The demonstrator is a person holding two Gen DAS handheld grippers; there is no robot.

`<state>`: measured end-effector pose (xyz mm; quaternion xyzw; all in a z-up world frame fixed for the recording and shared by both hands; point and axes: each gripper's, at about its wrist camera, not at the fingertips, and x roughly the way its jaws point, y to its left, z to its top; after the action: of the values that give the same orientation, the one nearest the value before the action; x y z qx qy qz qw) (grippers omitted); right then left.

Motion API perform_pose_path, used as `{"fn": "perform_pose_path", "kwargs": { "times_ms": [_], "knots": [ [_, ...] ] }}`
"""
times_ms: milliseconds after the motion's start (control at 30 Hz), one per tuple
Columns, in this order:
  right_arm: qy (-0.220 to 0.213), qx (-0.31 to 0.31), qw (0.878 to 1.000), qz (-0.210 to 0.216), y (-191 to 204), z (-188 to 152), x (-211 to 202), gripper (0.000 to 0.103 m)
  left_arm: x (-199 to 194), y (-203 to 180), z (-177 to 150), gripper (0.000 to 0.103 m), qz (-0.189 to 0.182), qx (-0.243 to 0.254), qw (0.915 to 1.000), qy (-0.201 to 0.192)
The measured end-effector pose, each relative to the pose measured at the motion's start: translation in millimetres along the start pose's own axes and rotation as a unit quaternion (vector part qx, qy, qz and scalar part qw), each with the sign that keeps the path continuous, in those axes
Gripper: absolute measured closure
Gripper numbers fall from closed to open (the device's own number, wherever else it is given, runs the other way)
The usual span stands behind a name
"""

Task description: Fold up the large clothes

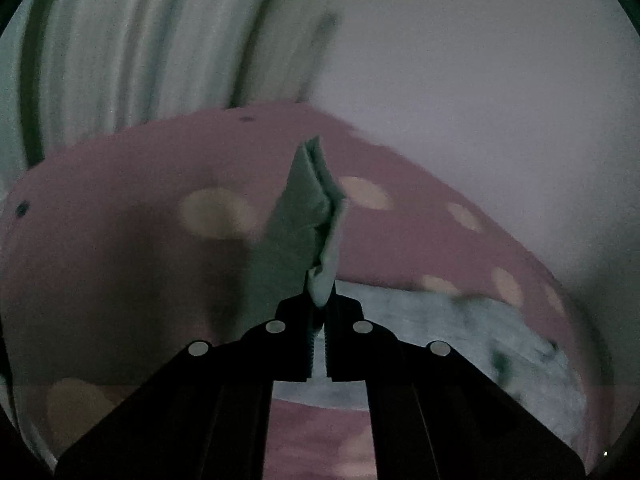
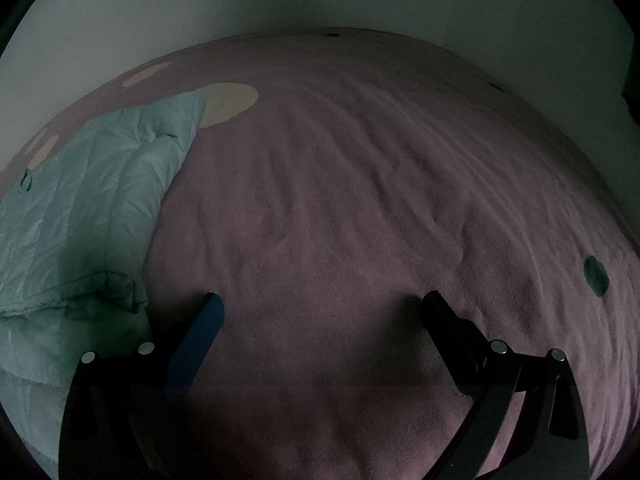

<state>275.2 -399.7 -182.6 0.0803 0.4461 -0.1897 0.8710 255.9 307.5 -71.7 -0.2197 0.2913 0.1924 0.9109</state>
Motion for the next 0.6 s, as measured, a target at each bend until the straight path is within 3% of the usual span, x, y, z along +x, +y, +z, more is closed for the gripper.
{"fn": "perform_pose_path", "kwargs": {
  "times_ms": [100, 233, 433, 600],
  "knots": [
    [0.0, 0.002, 1.0, 0.001, -3, -4, -3, 0.005, -10, -66, -14, 0.099, -0.044, 0.047, 0.9979, 0.002],
    [0.0, 0.004, 1.0, 0.003, -4, -4, -2, 0.005, -19, -154, -44, 0.099, -0.105, 0.105, 0.9888, 0.015],
    [-0.001, 0.007, 1.0, 0.004, -5, -4, -3, 0.005, -15, -254, -96, 0.099, -0.152, 0.174, 0.9718, 0.047],
    [-0.001, 0.007, 1.0, 0.004, -4, -5, -3, 0.005, 0, -312, -138, 0.099, -0.166, 0.219, 0.9581, 0.081]
  ]
}}
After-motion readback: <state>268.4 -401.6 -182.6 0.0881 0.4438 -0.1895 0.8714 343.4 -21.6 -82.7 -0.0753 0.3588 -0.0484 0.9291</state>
